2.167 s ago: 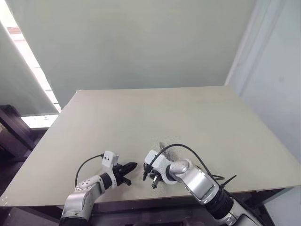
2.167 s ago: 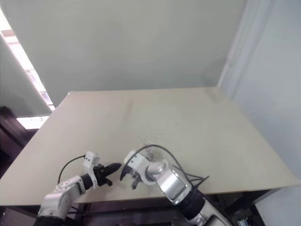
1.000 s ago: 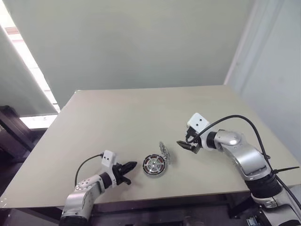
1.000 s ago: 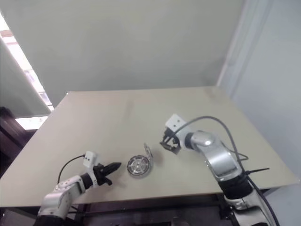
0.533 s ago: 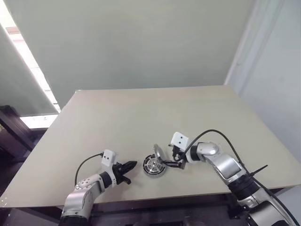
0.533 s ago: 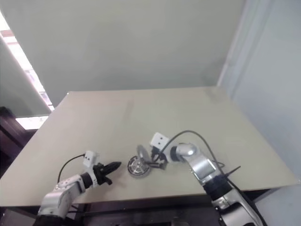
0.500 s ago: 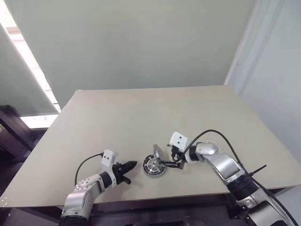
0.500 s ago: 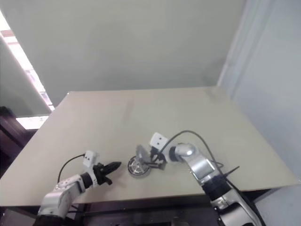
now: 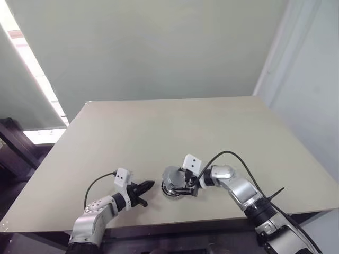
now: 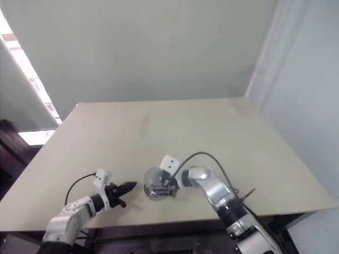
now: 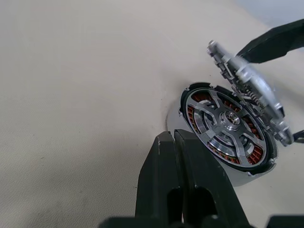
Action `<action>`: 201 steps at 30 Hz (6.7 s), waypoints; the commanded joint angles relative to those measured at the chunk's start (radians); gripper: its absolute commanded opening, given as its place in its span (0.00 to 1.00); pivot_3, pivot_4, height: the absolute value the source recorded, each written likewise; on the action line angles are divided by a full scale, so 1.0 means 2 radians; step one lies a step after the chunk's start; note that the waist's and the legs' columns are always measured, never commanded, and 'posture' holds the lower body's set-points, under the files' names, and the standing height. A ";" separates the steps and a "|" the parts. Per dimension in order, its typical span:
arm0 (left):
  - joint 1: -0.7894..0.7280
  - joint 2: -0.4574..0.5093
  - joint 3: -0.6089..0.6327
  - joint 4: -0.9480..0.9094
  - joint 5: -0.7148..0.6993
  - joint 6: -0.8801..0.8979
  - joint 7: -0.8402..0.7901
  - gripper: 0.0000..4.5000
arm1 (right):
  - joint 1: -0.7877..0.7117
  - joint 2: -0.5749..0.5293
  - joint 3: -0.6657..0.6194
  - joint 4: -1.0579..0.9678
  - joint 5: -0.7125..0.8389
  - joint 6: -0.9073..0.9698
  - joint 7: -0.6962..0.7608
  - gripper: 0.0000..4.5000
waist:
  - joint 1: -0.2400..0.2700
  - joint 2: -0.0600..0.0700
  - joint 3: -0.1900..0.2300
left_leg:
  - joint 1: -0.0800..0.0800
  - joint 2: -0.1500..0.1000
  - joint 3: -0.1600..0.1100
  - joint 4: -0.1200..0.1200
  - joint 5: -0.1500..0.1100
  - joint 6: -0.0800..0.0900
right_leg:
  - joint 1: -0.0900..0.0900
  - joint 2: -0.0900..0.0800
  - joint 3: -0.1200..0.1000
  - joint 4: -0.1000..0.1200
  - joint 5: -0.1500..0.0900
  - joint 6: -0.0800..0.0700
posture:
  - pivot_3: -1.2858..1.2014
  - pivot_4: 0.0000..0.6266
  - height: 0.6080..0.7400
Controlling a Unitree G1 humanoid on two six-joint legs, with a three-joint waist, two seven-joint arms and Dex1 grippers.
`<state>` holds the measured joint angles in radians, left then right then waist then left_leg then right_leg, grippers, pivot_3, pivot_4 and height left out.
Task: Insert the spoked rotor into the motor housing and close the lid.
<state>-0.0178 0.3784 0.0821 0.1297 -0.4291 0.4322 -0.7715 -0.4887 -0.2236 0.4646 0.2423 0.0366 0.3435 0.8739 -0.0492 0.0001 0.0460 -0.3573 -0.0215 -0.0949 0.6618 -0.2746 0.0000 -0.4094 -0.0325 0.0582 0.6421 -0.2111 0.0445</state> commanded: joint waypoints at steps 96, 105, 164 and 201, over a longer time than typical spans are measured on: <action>0.001 -0.022 -0.012 -0.009 0.008 -0.026 0.000 0.00 | -0.046 0.071 -0.002 -0.074 0.003 0.298 -0.165 0.72 | 0.000 0.000 0.000 | 0.000 0.000 0.000 0.000 0.000 0.000 | 0.000 0.000 0.000 0.000 0.000 0.000 | 0.52 0.00 1.00; 0.003 -0.024 -0.011 -0.010 0.008 -0.026 0.002 0.00 | -0.048 0.072 0.017 -0.055 -0.004 0.299 -0.162 0.72 | -0.002 0.000 0.000 | 0.000 0.000 0.000 0.000 0.000 0.000 | 0.000 0.000 0.000 0.000 0.000 0.000 | 0.52 0.00 1.00; -0.059 -0.028 -0.110 0.054 0.111 -0.036 0.023 0.00 | -0.068 0.080 -0.068 -0.113 0.047 0.367 -0.139 1.00 | -0.001 0.003 -0.003 | 0.004 0.000 0.000 0.000 0.000 0.000 | 0.002 0.000 0.000 0.000 0.000 0.000 | 0.52 0.00 1.00; -0.058 -0.019 -0.111 0.026 0.116 -0.019 0.015 0.00 | -0.055 0.174 -0.460 0.162 0.251 0.473 -0.225 1.00 | -0.013 0.006 -0.004 | 0.002 0.000 0.000 -0.001 0.000 0.000 | 0.001 0.000 0.001 0.000 0.000 0.000 | 0.52 0.00 1.00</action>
<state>-0.1489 0.3451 -0.1073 0.1830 -0.2070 0.3641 -0.7342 -0.5706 0.0943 -0.4639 0.5568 0.4931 1.3022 0.4094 -0.0748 0.0122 0.0388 -0.3531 -0.0215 -0.0937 0.6596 -0.2746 0.0003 -0.4066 -0.0316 0.0600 0.6423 -0.2111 0.0445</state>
